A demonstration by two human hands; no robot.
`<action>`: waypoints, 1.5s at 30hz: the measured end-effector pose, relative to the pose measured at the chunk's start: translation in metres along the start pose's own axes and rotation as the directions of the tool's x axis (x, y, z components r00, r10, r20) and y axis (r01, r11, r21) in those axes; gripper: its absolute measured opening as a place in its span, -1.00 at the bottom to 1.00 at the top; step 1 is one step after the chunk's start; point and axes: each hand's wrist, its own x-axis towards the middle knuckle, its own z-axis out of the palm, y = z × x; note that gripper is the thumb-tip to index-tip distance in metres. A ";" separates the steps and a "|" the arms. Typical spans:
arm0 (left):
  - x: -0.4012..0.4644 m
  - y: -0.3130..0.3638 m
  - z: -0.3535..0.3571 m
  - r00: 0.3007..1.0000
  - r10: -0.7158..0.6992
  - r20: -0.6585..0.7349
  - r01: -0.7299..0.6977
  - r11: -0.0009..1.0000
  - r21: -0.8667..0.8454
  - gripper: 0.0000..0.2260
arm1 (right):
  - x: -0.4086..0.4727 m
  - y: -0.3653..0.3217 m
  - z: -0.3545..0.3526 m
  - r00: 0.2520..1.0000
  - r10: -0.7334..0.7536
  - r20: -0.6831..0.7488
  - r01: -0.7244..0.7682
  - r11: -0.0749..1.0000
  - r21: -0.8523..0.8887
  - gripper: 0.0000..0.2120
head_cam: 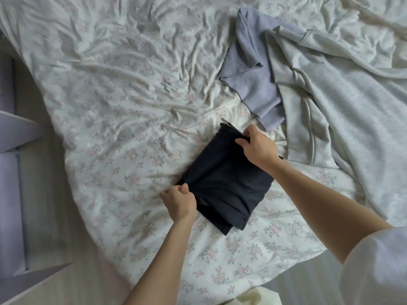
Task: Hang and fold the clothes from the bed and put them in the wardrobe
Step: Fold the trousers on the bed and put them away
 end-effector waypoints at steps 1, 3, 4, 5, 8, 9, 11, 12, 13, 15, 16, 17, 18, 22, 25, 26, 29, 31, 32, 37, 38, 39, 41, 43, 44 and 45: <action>-0.002 -0.001 -0.001 0.999 0.017 -0.031 -0.018 0.999 -0.041 -0.76 | -0.001 0.003 0.000 1.000 0.009 0.009 -0.010 0.998 0.067 -0.74; -0.011 -0.005 -0.002 0.998 -0.020 -0.054 0.011 0.987 -0.158 -0.72 | -0.008 0.015 0.000 1.000 -0.006 -0.010 0.008 0.977 0.215 -0.74; -0.020 -0.007 -0.001 0.998 -0.065 -0.014 0.061 0.976 -0.210 -0.73 | -0.015 0.023 -0.001 0.998 -0.031 -0.063 0.046 0.966 0.254 -0.74; -0.029 -0.009 0.000 0.994 -0.102 0.041 0.108 0.966 -0.233 -0.71 | -0.023 0.031 -0.002 0.989 -0.051 -0.136 0.088 0.956 0.280 -0.73; -0.061 -0.022 0.012 0.971 -0.105 0.214 0.147 0.970 -0.193 -0.63 | -0.052 0.056 -0.005 0.966 -0.040 -0.257 0.125 0.938 0.323 -0.68; -0.069 -0.023 0.017 0.962 -0.087 0.258 0.133 0.977 -0.169 -0.61 | -0.059 0.063 -0.006 0.971 -0.036 -0.235 0.114 0.938 0.326 -0.67; -0.084 -0.026 0.028 0.942 -0.055 0.331 0.088 0.993 -0.084 -0.54 | -0.070 0.079 -0.004 0.990 -0.039 -0.133 0.076 0.956 0.284 -0.69; -0.089 -0.026 0.033 0.937 -0.036 0.348 0.051 0.998 -0.034 -0.52 | -0.072 0.085 -0.003 0.995 -0.042 -0.089 0.065 0.962 0.265 -0.73; -0.091 -0.026 0.038 0.935 -0.021 0.353 0.020 1.000 0.006 -0.53 | -0.073 0.090 -0.003 0.997 -0.054 -0.057 0.067 0.966 0.251 -0.76; -0.092 -0.027 0.045 0.944 -0.013 0.331 0.018 1.000 -0.013 -0.57 | -0.072 0.092 -0.004 0.995 -0.100 -0.005 0.099 0.974 0.204 -0.73; -0.091 -0.029 0.046 0.946 -0.016 0.322 0.037 0.998 -0.060 -0.58 | -0.071 0.091 -0.004 0.992 -0.123 0.020 0.118 0.979 0.168 -0.69; -0.090 -0.030 0.046 0.947 -0.017 0.320 0.054 0.993 -0.109 -0.59 | -0.070 0.089 -0.004 0.991 -0.134 0.030 0.129 0.983 0.131 -0.68; -0.090 -0.032 0.044 0.948 -0.016 0.319 0.071 0.984 -0.161 -0.61 | -0.069 0.087 -0.004 0.991 -0.130 0.024 0.127 0.986 0.104 -0.69; -0.092 -0.040 0.032 0.921 -0.078 0.381 0.246 0.875 -0.416 -0.80 | -0.066 0.073 -0.006 0.999 -0.046 -0.029 0.050 0.984 0.171 -0.88; -0.094 -0.038 0.026 0.878 -0.084 0.471 0.377 0.728 -0.573 -0.91 | -0.061 0.066 -0.011 0.998 0.046 -0.045 -0.029 0.949 0.313 -0.95; -0.094 -0.038 0.024 0.861 -0.050 0.505 0.398 0.685 -0.610 -0.91 | -0.060 0.065 -0.013 0.997 0.060 -0.049 -0.039 0.939 0.343 -0.94; -0.088 -0.047 0.021 0.798 0.110 0.593 0.319 0.757 -0.570 -0.85 | -0.057 0.070 -0.018 0.997 0.075 -0.036 -0.056 0.926 0.373 -0.96; -0.085 -0.059 0.021 0.775 0.124 0.620 0.209 0.875 -0.436 -0.84 | -0.055 0.080 -0.017 0.997 0.076 -0.003 -0.070 0.935 0.348 -0.95; -0.085 -0.064 0.022 0.775 0.105 0.623 0.161 0.920 -0.357 -0.82 | -0.055 0.086 -0.015 0.997 0.071 0.021 -0.074 0.943 0.326 -0.96; -0.078 -0.068 0.036 0.773 0.094 0.628 -0.005 0.990 -0.141 -0.72 | -0.053 0.099 -0.010 0.983 0.125 0.133 -0.142 0.981 0.133 -0.86; -0.080 -0.062 0.033 0.760 0.093 0.644 0.004 0.989 -0.147 -0.76 | -0.054 0.096 -0.009 0.985 0.121 0.124 -0.132 0.987 0.090 -0.80; -0.078 -0.060 0.031 0.743 0.103 0.661 0.026 0.983 -0.183 -0.79 | -0.056 0.091 -0.009 0.992 0.102 0.076 -0.107 0.993 0.054 -0.73; -0.075 -0.052 0.026 0.764 0.083 0.640 0.147 0.943 -0.298 -0.65 | -0.062 0.075 -0.009 0.993 -0.005 -0.120 0.002 1.000 -0.018 -0.61; -0.070 -0.041 0.024 0.880 -0.023 0.474 0.237 0.887 -0.397 -0.59 | -0.068 0.060 -0.005 0.941 -0.196 -0.276 0.165 0.978 -0.130 -0.55; -0.068 -0.035 0.024 0.927 -0.080 0.367 0.242 0.874 -0.421 -0.62 | -0.069 0.053 0.000 0.911 -0.295 -0.289 0.246 0.950 -0.194 -0.54; -0.065 -0.031 0.025 0.954 -0.120 0.276 0.230 0.882 -0.411 -0.67 | -0.071 0.045 0.006 0.892 -0.376 -0.251 0.313 0.914 -0.256 -0.54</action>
